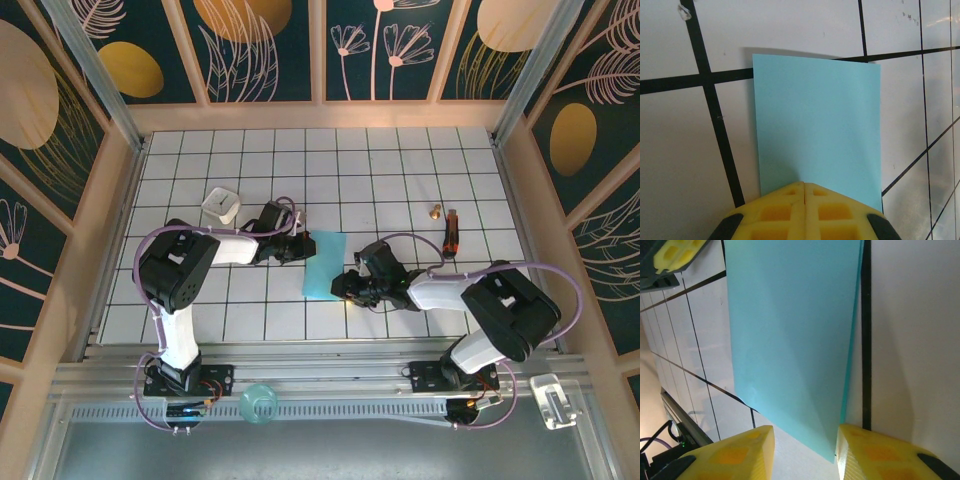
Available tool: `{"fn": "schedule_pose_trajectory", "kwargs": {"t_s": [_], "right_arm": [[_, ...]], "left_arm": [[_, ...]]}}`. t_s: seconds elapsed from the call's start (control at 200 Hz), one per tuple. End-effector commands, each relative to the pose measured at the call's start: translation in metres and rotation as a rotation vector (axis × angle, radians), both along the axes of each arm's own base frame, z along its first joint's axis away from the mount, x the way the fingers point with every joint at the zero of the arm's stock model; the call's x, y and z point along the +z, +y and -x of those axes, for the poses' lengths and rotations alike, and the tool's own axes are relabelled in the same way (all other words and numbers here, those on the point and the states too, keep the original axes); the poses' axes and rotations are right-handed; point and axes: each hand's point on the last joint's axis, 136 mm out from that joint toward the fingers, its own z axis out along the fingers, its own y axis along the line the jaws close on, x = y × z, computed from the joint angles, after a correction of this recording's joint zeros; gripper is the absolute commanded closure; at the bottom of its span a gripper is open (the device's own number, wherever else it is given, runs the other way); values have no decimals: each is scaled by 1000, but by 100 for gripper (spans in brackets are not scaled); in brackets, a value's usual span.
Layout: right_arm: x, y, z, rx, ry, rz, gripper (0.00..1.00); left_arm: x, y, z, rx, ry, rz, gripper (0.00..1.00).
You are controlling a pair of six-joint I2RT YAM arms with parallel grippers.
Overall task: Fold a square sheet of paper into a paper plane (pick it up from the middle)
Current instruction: Fold the triangle a second time at the center of the table.
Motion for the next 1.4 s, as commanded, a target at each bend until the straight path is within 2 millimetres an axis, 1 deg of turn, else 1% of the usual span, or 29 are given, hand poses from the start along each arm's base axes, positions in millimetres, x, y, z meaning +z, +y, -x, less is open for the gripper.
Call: {"fn": "schedule_pose_trajectory", "kwargs": {"t_s": [0.0,0.155,0.36,0.555,0.641,0.791,0.996,1.156,1.246,1.291,1.311,1.346,1.396], "right_arm": [[4,7,-3,-6,-10,-34,64],[4,4,-6,-22,-15,-24,64],[7,1,-16,-68,-24,-37,67],[13,2,-32,-111,-47,-69,70],[12,2,-39,-121,-48,-67,71],[4,2,-49,-134,-37,-51,72],[5,3,-69,-162,-61,-61,73],[0,0,-76,-181,-57,-58,78],[-1,-1,-78,-188,-54,-57,86],[0,-2,-78,-193,-51,-58,90],[0,-2,-79,-194,-49,-58,92],[0,-3,-78,-198,-41,-59,94],[1,-4,-77,-207,-22,-66,97]], "left_arm": [[-38,17,21,-3,84,-97,98],[-38,17,20,-5,85,-95,98],[-37,16,19,-13,79,-98,98],[-38,15,19,-20,82,-98,98],[-37,15,18,-25,79,-100,98],[-37,15,19,-34,80,-107,98],[-39,15,19,-39,83,-113,98],[-38,15,19,-43,80,-114,98],[-36,14,18,-45,77,-112,97],[-32,12,15,-47,63,-103,96],[-29,11,14,-48,57,-94,93],[-22,7,12,-55,36,-72,85],[-9,0,10,-77,1,-25,70]]}}
